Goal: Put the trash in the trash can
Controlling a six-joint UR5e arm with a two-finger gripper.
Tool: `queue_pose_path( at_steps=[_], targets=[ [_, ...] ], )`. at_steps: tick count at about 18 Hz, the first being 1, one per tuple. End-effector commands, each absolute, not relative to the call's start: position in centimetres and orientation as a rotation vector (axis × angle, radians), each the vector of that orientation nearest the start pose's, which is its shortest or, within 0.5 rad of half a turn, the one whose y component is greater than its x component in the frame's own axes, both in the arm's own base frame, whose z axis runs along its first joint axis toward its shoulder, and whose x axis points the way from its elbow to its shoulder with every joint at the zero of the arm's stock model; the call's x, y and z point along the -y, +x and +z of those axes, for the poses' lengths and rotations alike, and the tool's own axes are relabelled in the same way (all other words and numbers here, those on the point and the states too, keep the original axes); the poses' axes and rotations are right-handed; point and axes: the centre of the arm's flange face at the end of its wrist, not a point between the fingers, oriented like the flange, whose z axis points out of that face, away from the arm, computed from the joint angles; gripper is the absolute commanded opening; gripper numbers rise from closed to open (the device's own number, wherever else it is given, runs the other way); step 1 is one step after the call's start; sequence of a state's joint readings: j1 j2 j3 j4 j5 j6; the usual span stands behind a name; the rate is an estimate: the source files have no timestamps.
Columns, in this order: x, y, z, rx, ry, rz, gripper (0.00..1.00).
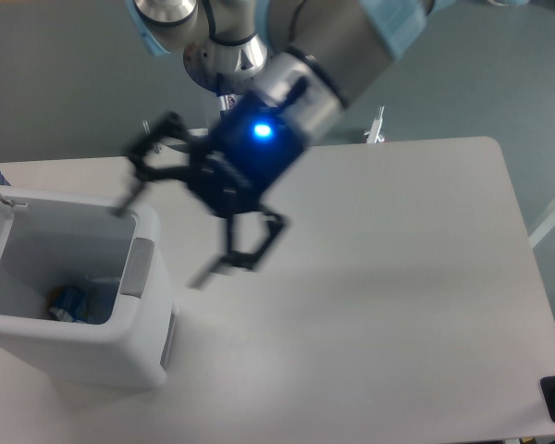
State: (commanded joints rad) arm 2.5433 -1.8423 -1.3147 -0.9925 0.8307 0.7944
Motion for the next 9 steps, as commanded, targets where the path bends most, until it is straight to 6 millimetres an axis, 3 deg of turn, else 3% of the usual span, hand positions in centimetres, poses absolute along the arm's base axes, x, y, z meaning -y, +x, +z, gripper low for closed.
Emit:
queue_pose_path(
  at_steps=[3,7,9],
  targets=[
    [-50.3,-42.8,53.8,-0.044,-2.380,0.098,1.00],
    [-46.7,-43.0,49.5,-0.149,-2.689,0.361,1.00],
    [-46.8,-42.8,48.7,-0.151,-2.779,0.432,1.00]
  ],
)
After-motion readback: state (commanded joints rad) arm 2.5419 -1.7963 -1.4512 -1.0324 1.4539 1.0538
